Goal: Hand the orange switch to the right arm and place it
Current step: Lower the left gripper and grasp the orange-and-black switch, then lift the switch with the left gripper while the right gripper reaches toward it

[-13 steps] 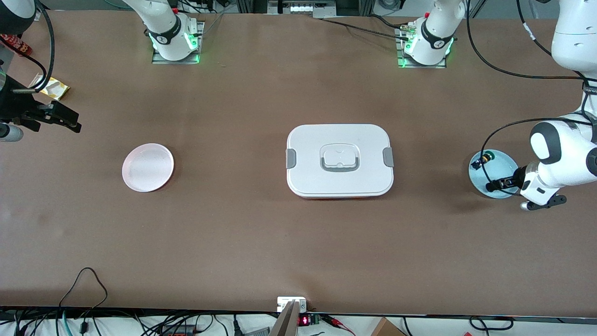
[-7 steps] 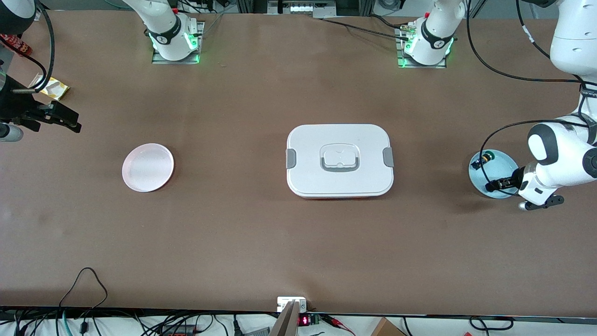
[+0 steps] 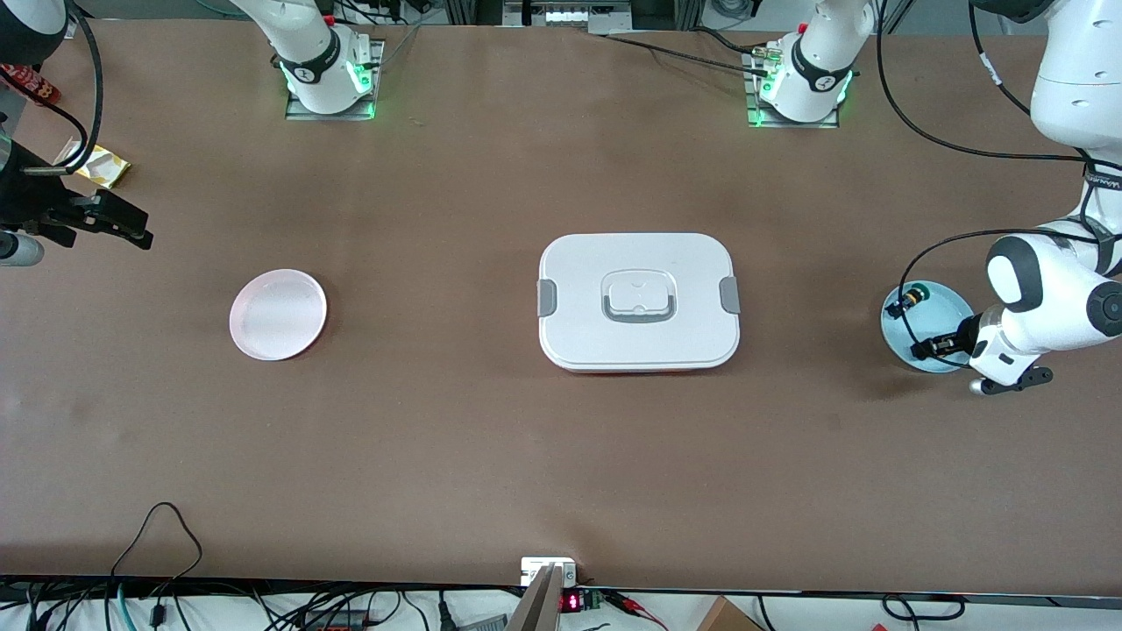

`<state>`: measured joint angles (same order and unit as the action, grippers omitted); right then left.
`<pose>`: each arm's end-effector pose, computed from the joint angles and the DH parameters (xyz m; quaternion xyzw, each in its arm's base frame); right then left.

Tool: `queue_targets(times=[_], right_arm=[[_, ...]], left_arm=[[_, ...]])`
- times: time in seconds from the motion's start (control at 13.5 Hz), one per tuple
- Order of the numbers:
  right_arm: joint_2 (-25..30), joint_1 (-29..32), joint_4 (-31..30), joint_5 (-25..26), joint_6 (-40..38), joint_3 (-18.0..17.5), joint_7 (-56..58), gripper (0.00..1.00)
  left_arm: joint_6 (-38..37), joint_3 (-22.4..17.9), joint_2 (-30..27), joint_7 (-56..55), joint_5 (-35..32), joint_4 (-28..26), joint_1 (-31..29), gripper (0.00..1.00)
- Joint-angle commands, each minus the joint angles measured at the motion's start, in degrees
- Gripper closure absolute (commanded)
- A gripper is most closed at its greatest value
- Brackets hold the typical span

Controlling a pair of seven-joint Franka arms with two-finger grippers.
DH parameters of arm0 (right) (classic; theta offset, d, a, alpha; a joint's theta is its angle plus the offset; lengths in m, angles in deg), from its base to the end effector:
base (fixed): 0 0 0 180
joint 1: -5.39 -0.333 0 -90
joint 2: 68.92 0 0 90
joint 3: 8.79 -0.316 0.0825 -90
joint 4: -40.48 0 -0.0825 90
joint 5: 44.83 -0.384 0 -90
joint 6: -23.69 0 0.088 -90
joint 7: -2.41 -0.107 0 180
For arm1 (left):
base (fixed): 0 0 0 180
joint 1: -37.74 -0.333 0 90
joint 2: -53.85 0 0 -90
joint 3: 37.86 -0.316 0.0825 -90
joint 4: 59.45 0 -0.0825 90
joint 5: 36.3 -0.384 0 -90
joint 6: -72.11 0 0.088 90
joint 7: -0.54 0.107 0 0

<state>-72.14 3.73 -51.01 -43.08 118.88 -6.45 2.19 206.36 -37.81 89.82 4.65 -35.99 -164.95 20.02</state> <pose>0.5784 -0.0093 0.5884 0.9998 -0.0065 0.0041 0.0164 0.6003 0.1912 0.1741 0.9908 0.1199 -0.0614 0.0139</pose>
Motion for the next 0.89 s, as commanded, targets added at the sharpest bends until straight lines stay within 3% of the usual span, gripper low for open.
queue_targets(times=[0.0,0.15,0.37,0.59,0.82], right_arm=[[-0.4,0.0,1.3,-0.9,-0.7,0.0,0.7,0.00],[-0.4,-0.2,1.3,-0.9,-0.6,-0.1,0.4,0.00],[-0.5,-0.7,1.0,-0.8,-1.2,-0.4,-0.1,0.00],[-1.6,-0.9,1.1,-1.4,-1.2,-0.4,0.7,0.00],[-1.4,-1.0,1.1,-1.7,-1.4,-0.4,5.9,0.00]], left_arm=[[-5.8,0.7,-2.6,1.4,1.4,1.3,-0.2,0.63],[-18.1,1.2,-5.6,1.3,1.4,5.9,0.4,0.63],[-34.4,5.3,-6.7,1.3,1.6,13.8,0.1,0.61],[-49.2,9.5,-6.7,2.0,12.8,20.5,-0.3,0.62],[-55.0,13.6,-7.0,2.2,26.8,22.0,-0.7,0.61]])
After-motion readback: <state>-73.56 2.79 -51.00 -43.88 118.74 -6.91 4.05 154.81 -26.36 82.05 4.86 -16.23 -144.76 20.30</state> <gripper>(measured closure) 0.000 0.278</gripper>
